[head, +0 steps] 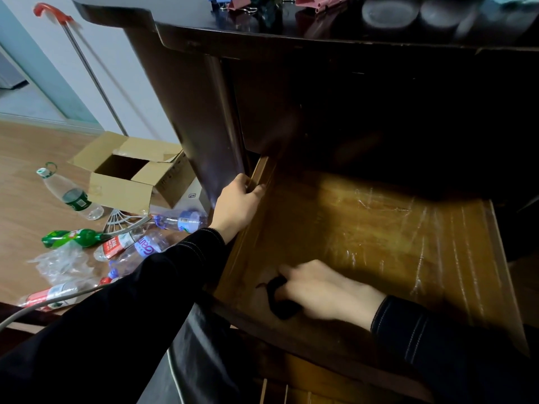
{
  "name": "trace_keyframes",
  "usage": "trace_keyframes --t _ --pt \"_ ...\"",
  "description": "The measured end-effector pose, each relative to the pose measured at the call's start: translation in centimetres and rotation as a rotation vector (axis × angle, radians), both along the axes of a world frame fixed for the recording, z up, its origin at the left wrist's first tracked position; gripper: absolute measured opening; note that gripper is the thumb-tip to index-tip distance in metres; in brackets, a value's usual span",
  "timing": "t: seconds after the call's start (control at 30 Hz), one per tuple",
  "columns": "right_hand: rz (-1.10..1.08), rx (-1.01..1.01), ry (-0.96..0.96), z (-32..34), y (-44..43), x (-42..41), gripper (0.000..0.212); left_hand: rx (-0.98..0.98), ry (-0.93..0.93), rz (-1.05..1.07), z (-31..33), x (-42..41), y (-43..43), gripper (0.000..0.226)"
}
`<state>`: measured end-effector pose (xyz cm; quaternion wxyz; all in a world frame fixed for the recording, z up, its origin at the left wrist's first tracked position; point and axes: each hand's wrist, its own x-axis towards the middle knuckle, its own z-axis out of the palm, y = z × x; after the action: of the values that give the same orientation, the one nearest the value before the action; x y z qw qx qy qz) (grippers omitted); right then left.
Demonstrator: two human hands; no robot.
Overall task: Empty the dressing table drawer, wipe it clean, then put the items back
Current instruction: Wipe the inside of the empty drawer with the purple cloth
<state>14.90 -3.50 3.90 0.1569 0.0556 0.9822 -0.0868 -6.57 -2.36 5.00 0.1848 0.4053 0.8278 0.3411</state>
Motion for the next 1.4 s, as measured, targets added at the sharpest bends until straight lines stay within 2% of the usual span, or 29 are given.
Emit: trace_keyframes --t 0.1,0.23,0.3,0.4,0.5,0.53,0.63,0.73,0.8,0.9,1.03,1.13,1.27,1.33,1.4 --pt "0.065 -0.05 -0.061 -0.3 -0.9 -0.1 0.019 -0.003 0.004 -0.007 0.1 0.0 0.0 0.029" --pt "0.04 -0.123 0.044 -0.6 -1.3 -1.8 0.034 -0.004 0.008 0.003 0.2 0.0 0.1 0.029" --pt "0.003 -0.139 0.034 -0.5 -1.3 -2.4 0.042 -0.006 0.004 0.001 0.1 0.1 0.0 0.029" --pt "-0.022 -0.083 -0.137 0.1 -0.9 -2.0 0.039 0.004 0.013 -0.006 0.1 0.1 0.0 0.029" --pt "-0.045 -0.04 -0.417 0.4 -0.5 -1.0 0.007 0.008 0.019 -0.007 0.0 0.2 0.1 0.029" --pt "-0.052 -0.038 -0.448 0.3 -0.3 -0.7 0.01 0.011 0.022 -0.003 0.0 0.1 0.1 0.029" --pt "-0.078 -0.042 -0.311 0.5 -0.4 -0.8 0.009 0.009 0.02 0.006 0.0 0.1 0.1 0.028" --pt "-0.165 -0.031 -0.064 -0.3 0.2 -1.7 0.039 -0.001 0.024 0.008 0.1 0.2 0.0 0.028" --pt "-0.263 -0.011 0.033 -0.3 0.9 -2.1 0.051 -0.003 0.044 0.004 0.3 0.4 -0.1 0.029" --pt "-0.25 0.022 0.035 -0.8 1.3 -1.5 0.049 -0.014 0.084 -0.021 0.5 0.5 -0.1 0.029" --pt "-0.14 -0.103 -0.045 -2.0 0.8 -0.2 0.051 -0.032 0.13 -0.053 0.5 0.4 -0.1 0.026" --pt "-0.329 -0.087 -0.007 -2.9 4.0 -0.9 0.053 -0.041 0.195 -0.074 0.2 0.3 0.1 0.026" --pt "-0.691 0.12 0.164 -2.8 9.3 -0.7 0.045 -0.029 0.196 -0.079 0.0 0.1 0.1 0.022" --pt "-0.705 0.137 0.149 -2.4 9.4 -0.7 0.045 -0.032 0.205 -0.087 0.1 0.1 0.1 0.019" --pt "-0.594 0.08 0.099 -2.3 7.5 -0.6 0.048 -0.067 0.222 -0.104 0.2 0.1 0.3 0.019"
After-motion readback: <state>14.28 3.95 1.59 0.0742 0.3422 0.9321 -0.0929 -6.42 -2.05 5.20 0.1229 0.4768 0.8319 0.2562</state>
